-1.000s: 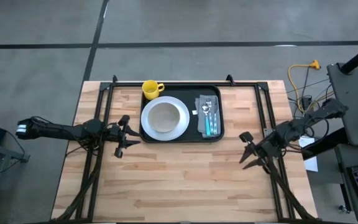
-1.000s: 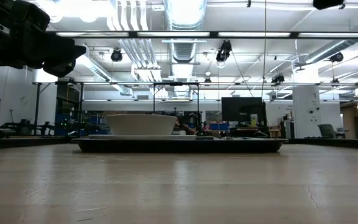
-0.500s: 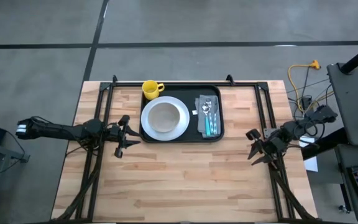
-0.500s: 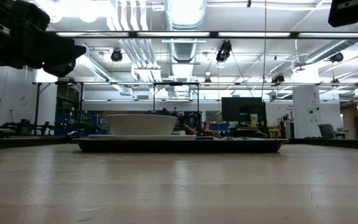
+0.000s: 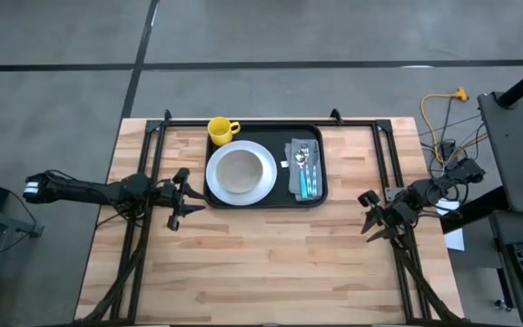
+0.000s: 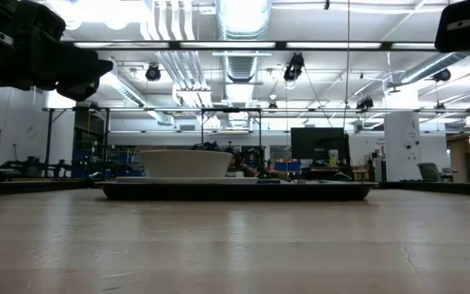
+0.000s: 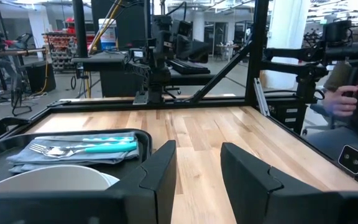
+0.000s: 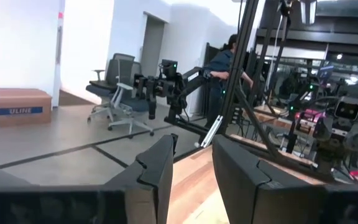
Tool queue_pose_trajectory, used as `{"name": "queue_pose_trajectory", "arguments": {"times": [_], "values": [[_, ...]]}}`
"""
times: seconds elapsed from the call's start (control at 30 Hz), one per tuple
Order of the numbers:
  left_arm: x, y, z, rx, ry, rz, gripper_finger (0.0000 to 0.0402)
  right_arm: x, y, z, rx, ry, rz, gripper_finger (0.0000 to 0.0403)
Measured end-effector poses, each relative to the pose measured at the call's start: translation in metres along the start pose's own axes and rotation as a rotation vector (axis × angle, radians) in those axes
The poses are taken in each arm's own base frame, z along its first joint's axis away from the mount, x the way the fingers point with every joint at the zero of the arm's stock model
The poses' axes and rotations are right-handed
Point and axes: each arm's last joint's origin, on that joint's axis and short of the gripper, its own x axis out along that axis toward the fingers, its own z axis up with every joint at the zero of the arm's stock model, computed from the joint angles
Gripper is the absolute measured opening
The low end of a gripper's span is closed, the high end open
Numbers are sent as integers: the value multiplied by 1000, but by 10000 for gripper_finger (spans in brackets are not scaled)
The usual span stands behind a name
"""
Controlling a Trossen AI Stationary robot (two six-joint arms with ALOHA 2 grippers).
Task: Set up tray
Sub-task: Return to Home Position
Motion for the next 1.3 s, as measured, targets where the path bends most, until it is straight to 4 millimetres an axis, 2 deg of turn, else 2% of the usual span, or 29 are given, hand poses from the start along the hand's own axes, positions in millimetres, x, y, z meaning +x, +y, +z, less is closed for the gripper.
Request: {"name": "queue_pose_trajectory", "arguments": {"times": [0.5,1.3], "values": [[0,0,0,0,0,0,108,0,3,-16,23,158,45,100],[0,0,0,0,-1,0,108,0,3,-16,26,159,42,100]]}}
